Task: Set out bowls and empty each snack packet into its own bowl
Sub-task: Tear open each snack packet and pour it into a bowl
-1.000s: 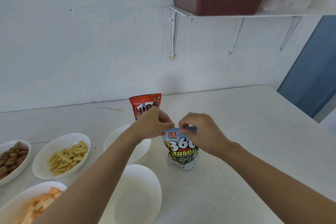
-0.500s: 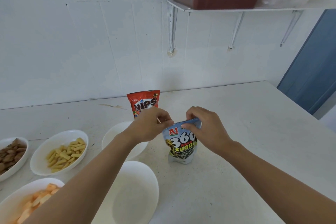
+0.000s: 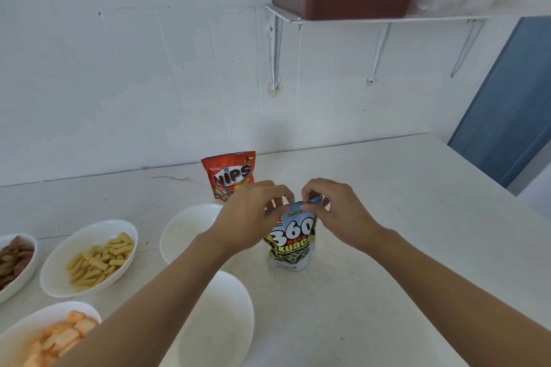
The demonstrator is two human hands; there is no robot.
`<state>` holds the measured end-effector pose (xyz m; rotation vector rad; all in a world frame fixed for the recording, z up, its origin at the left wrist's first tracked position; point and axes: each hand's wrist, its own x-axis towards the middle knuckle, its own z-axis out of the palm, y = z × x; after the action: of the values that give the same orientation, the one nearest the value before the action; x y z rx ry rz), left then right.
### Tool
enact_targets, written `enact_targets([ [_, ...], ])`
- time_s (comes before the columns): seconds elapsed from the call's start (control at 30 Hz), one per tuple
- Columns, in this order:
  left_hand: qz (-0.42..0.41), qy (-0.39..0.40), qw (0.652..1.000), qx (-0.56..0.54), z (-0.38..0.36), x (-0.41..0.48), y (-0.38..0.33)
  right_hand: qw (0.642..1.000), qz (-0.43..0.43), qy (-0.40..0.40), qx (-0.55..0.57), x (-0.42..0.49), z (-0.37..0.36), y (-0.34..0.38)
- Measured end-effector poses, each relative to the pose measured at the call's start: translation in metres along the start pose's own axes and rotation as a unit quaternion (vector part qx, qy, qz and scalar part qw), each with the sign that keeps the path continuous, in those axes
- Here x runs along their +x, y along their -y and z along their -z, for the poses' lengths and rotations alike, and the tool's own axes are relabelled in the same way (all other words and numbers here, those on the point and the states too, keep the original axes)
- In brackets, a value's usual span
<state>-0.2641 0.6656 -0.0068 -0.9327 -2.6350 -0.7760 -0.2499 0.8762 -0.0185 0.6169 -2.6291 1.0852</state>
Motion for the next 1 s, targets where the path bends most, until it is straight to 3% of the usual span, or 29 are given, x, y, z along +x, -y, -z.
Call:
enact_targets([
  [0.2, -0.008, -0.002, 1.000, -0.017, -0.002, 0.003, -0.001, 1.000, -0.012, 0.015, -0.025, -0.001, -0.003, 0.003],
  [0.4, 0.096, 0.061, 0.989, -0.098, 0.003, 0.008, 0.002, 0.999, -0.004, -0.006, -0.052, -0.004, -0.008, 0.008],
  [0.67, 0.215, 0.171, 0.934, -0.227, 0.019, 0.010, 0.019, 0.998, -0.022, 0.000, -0.066, -0.003, -0.010, 0.015],
  [0.83, 0.280, 0.184, 0.903, -0.268, 0.021, 0.008, 0.027, 0.996, -0.014, 0.012, -0.085, 0.000, -0.012, 0.020],
  [1.0, 0.236, 0.214, 0.915, -0.246, 0.024, 0.008, 0.023, 0.997, -0.015, 0.008, -0.077, -0.001, -0.017, 0.021],
])
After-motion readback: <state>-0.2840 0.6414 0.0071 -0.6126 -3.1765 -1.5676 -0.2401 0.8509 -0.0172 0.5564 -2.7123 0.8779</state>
